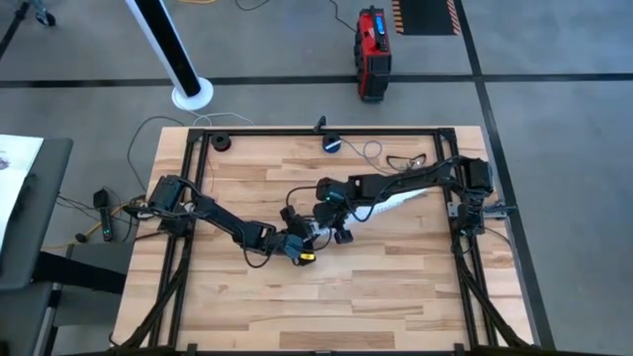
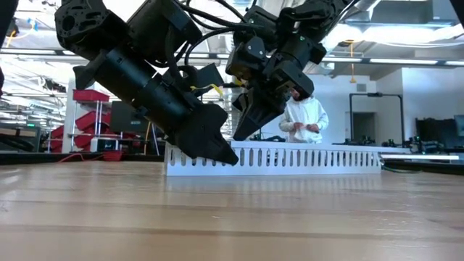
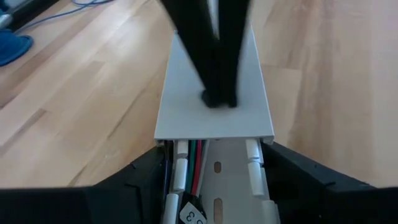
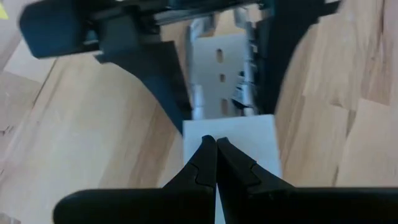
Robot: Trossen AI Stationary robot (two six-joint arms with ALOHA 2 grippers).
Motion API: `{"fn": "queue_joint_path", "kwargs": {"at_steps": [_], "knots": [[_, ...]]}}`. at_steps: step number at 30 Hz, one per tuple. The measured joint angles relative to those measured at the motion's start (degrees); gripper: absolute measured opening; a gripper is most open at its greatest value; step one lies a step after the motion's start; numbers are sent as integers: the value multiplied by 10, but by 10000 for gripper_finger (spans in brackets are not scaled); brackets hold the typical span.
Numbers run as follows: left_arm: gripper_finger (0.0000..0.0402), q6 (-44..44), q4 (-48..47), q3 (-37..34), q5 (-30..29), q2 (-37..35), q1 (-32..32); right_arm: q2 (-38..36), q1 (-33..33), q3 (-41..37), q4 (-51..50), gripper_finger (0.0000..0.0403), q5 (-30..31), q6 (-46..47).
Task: Ziptie cables
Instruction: Close the white cable duct
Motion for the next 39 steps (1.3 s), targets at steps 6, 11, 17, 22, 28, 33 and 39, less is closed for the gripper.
{"fn": "queue_joint_path", "kwargs": {"at_steps": [6,11,17,22,28,33,39], "knots": [[213,-9,0,0,-1,0,1,0,4,0,0,0,0,0],[213,-24,0,0,7,0,1,0,4,0,3,0,2,0],[213,-24,0,0,11,0,1,0,4,0,0,0,4,9],[213,-39,0,0,16,0,1,-6,3,0,-5,0,6,6],[213,-59,5,0,65,-1,10,-13,-11,2,-27,0,6,6],[213,-60,6,1,87,-2,12,-11,-19,2,-35,0,4,5],[213,-63,5,1,93,-2,14,-11,-18,2,-37,0,3,4]]}}
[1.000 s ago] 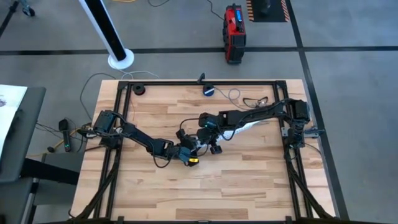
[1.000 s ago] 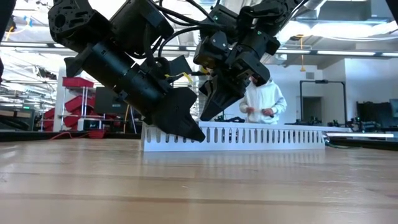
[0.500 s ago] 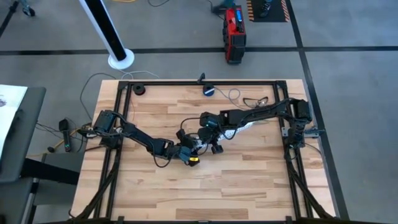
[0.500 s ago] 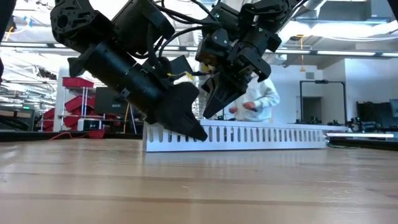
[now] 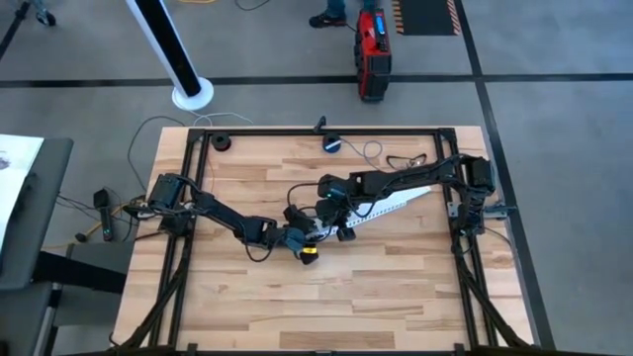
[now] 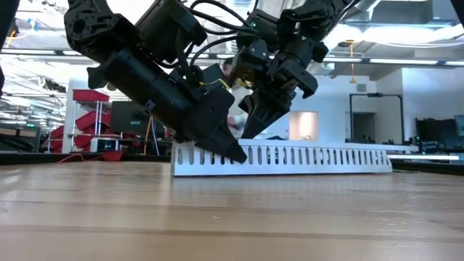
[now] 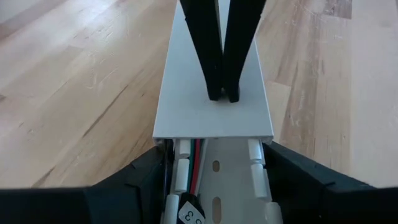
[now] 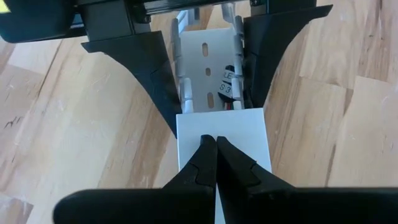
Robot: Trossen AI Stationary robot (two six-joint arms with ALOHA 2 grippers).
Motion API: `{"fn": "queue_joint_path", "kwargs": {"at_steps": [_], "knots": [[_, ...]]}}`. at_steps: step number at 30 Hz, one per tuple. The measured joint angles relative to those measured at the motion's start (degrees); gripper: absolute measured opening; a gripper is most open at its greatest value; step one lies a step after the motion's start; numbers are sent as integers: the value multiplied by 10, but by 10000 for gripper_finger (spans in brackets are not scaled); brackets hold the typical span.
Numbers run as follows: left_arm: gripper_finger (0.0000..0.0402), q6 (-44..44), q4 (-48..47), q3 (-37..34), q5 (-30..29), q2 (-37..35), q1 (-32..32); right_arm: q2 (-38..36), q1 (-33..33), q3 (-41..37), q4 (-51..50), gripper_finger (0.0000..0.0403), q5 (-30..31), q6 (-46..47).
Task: Ziptie cables
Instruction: Close the white cable duct
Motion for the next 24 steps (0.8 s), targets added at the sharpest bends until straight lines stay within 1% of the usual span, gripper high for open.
{"fn": "queue_joint_path", "kwargs": {"at_steps": [5,13,18,24], "knots": [[217,-2,18,-1,25,1,1,0,0,-10,4,0,-10,0],[252,-2,24,-1,36,2,3,-1,1,-18,11,0,-18,1],[255,-1,23,-1,35,2,3,0,4,-18,23,0,-34,4],[255,1,24,-2,32,2,4,3,23,-19,60,0,-34,5]]}}
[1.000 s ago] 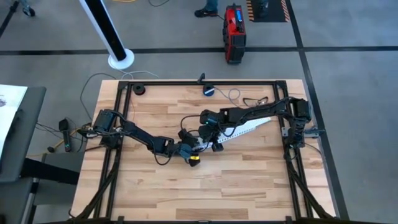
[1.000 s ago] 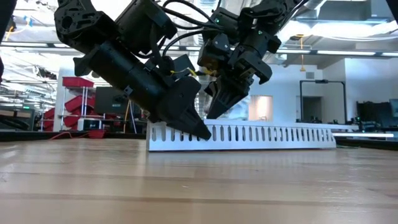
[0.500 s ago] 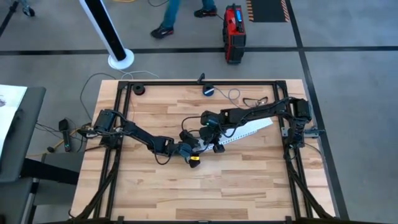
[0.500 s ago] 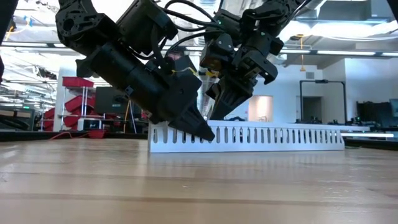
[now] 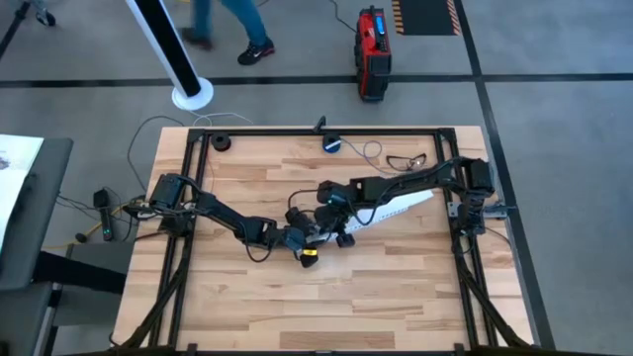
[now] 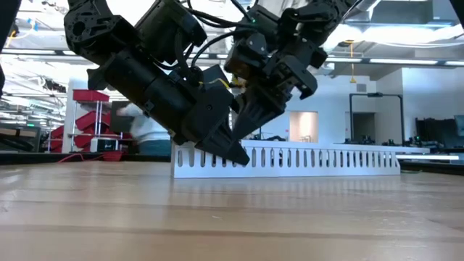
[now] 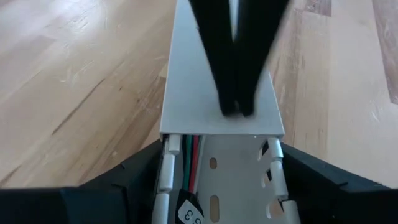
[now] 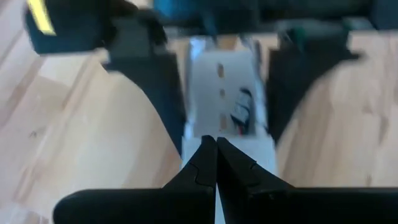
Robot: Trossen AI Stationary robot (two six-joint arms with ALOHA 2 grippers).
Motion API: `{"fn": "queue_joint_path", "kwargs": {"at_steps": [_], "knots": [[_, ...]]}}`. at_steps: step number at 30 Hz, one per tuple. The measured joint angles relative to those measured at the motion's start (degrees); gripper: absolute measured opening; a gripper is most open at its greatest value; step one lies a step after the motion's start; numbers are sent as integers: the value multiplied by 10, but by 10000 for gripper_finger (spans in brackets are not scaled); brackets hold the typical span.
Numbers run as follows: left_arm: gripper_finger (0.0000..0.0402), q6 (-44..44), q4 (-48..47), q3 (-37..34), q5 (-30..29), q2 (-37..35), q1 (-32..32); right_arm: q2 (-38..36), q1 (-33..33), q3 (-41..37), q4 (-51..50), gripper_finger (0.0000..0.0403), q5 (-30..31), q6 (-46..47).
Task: Ziptie cables
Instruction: Close the white cable duct
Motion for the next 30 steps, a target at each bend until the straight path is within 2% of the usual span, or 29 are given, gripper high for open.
{"fn": "queue_joint_path", "kwargs": {"at_steps": [5,7,9,12,17,25,30], "knots": [[255,1,1,0,-2,0,2,17,16,0,38,0,1,13],[255,1,-3,0,-2,0,2,14,30,1,38,0,52,12],[255,1,-12,1,-3,0,2,-21,46,1,17,0,114,-2],[255,14,-16,2,-5,-1,2,-69,46,15,0,0,116,-13],[256,12,-20,1,-6,-1,3,-82,25,19,-112,0,118,-53],[256,17,-19,1,-4,-1,3,-25,11,26,-176,0,119,-138],[256,22,-18,0,-3,-1,3,16,14,32,-192,0,122,-149]]}}
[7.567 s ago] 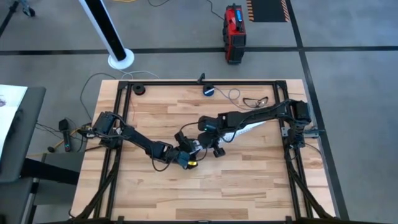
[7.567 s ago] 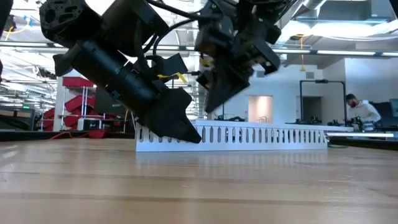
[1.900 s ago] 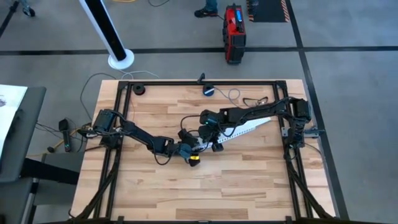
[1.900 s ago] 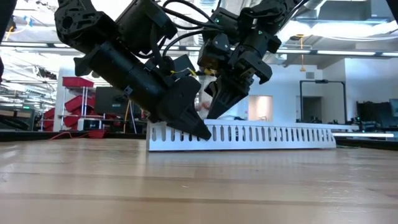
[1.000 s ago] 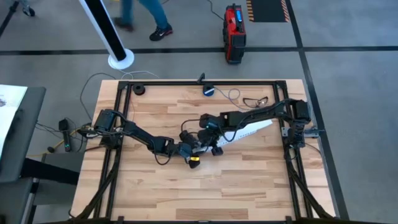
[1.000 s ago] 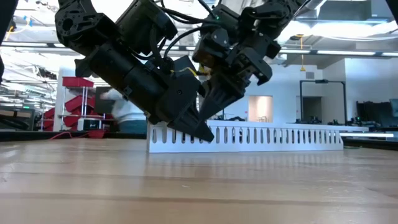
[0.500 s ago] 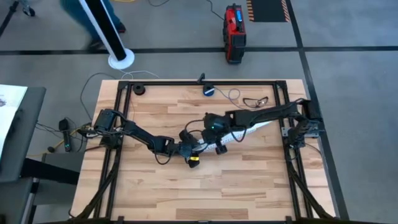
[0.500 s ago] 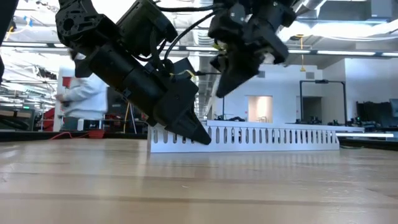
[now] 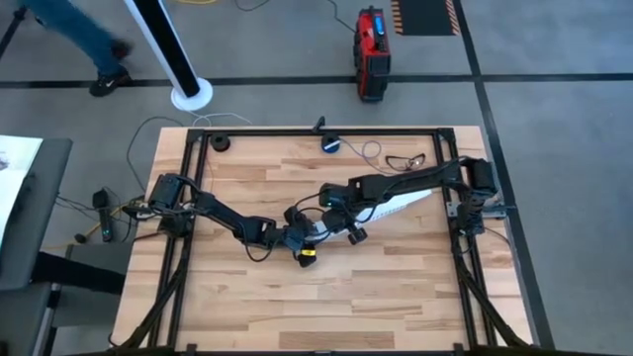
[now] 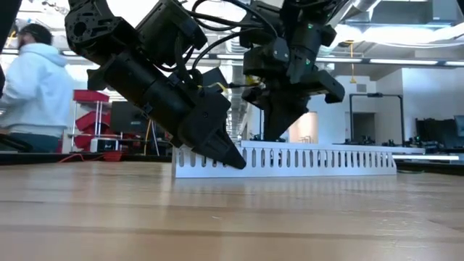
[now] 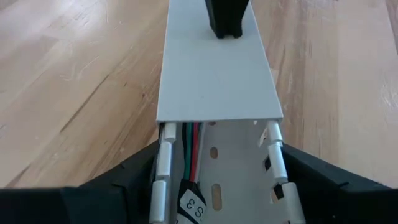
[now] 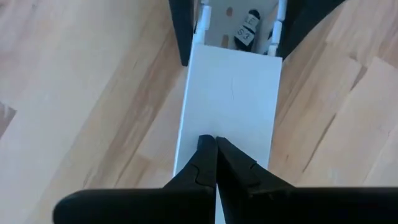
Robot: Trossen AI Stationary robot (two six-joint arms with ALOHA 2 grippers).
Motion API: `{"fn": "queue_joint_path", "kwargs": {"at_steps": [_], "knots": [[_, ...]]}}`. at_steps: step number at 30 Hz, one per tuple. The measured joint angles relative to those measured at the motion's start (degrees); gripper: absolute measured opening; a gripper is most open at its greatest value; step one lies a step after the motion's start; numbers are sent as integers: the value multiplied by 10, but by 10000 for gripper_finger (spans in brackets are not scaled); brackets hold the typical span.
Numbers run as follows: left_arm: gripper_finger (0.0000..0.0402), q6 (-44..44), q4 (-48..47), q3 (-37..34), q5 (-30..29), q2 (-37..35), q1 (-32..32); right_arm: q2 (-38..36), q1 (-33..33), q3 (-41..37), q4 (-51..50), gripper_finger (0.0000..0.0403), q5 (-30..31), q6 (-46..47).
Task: Ziptie cables
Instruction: Close the white cable duct
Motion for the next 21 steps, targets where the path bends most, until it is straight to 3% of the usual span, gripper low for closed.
{"fn": "queue_joint_path", "kwargs": {"at_steps": [21], "knots": [[256,11,1,0,0,0,0,18,7,21,109,0,-47,14]]}}
